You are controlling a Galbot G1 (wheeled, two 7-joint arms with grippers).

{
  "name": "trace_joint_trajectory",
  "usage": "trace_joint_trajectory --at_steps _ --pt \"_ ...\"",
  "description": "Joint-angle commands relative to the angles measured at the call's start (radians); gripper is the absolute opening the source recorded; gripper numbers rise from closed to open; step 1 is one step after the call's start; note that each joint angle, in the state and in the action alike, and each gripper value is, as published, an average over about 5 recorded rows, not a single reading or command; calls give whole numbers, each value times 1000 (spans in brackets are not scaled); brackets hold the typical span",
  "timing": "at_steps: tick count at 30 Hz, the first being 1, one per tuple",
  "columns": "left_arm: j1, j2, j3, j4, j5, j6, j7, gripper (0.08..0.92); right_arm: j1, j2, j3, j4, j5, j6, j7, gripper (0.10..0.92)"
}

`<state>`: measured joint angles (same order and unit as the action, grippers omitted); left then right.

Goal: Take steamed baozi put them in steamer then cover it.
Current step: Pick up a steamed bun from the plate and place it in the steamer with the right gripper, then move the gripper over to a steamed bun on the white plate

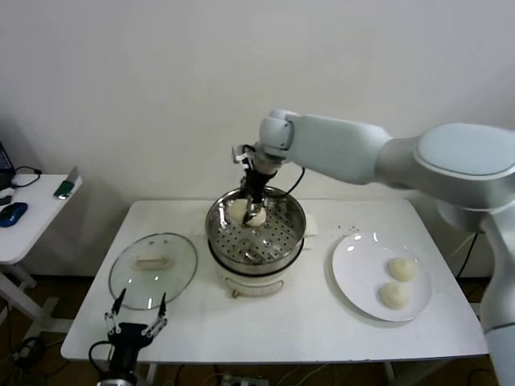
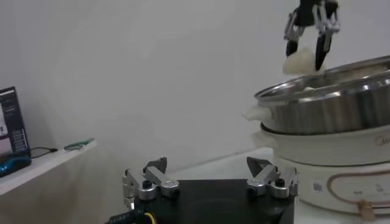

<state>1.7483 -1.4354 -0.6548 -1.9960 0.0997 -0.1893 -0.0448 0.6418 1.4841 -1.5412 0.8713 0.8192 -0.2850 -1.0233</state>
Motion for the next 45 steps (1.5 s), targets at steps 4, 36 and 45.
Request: trace_joint_trajectory --at_steps 4,36,45 --pt "-11 2 -3 7 -3 4 0 823 -95 91 -20 -59 -21 -1 6 712" --pt "-34 15 -1 19 -2 16 0 823 220 -475 -69 375 -152 32 -53 823" --pt "-31 20 -13 25 0 17 0 823 129 -810 -76 561 -402 44 -77 823"
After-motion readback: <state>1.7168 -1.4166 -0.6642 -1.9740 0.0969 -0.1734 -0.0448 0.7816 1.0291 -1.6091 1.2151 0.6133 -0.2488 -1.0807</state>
